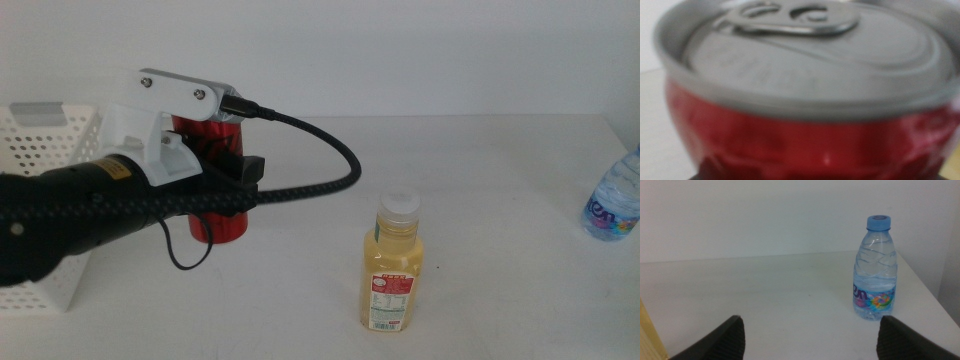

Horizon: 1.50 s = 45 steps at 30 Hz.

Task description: Use arms to grab the bottles and put them into the dustbin to the left of the table.

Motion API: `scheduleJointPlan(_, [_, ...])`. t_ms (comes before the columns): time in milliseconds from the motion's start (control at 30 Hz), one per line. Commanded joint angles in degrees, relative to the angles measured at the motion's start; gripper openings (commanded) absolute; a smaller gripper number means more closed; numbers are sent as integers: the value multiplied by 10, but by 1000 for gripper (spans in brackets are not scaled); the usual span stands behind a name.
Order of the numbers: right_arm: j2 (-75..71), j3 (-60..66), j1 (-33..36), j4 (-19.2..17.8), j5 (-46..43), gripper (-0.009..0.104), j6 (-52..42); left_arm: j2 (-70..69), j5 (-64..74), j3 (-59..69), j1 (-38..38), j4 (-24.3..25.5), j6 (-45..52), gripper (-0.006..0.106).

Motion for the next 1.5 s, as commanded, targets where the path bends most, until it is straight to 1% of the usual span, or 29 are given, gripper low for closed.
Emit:
scheduleJointPlan(0, [-16,-5,-3,-2,-43,70,-5,-20,-16,-33,12,4,1,-2])
scheduleJointPlan(67, [-16,-5,-3,-2,-43,70,-5,-18,49,-59,32,33,-8,-2])
scheduleJointPlan(133, [-16,-5,-3,-2,-43,70,-5,-16,119,-95,55,71,-42,-2])
scheduleJointPlan(267, [-16,-5,-3,-2,-43,70,-5,-7,200,-151,103,116,-113,-2])
scheduleJointPlan(367, [-16,-5,-3,-2,-43,70,-5,0,260,-186,148,125,-146,-2])
scheduleJointPlan(533, [-16,-5,-3,-2,-43,70,-5,38,402,-260,237,123,-149,-2])
scheduleJointPlan(667, [-16,-5,-3,-2,-43,70,-5,77,491,-326,293,123,-148,-2])
scheduleJointPlan(833, [-16,-5,-3,-2,-43,70,-5,122,553,-409,341,124,-148,-2])
scheduleJointPlan(933, [-16,-5,-3,-2,-43,70,-5,145,579,-454,360,140,-148,-2])
scheduleJointPlan(1100, [-16,-5,-3,-2,-43,70,-5,183,628,-517,384,187,-146,-2])
scheduleJointPlan(1167, [-16,-5,-3,-2,-43,70,-5,194,647,-534,392,202,-131,-2])
scheduleJointPlan(1267, [-16,-5,-3,-2,-43,70,-5,207,658,-546,397,237,-102,-2])
scheduleJointPlan(1467, [-16,-5,-3,-2,-43,70,-5,239,660,-549,407,299,-103,-2])
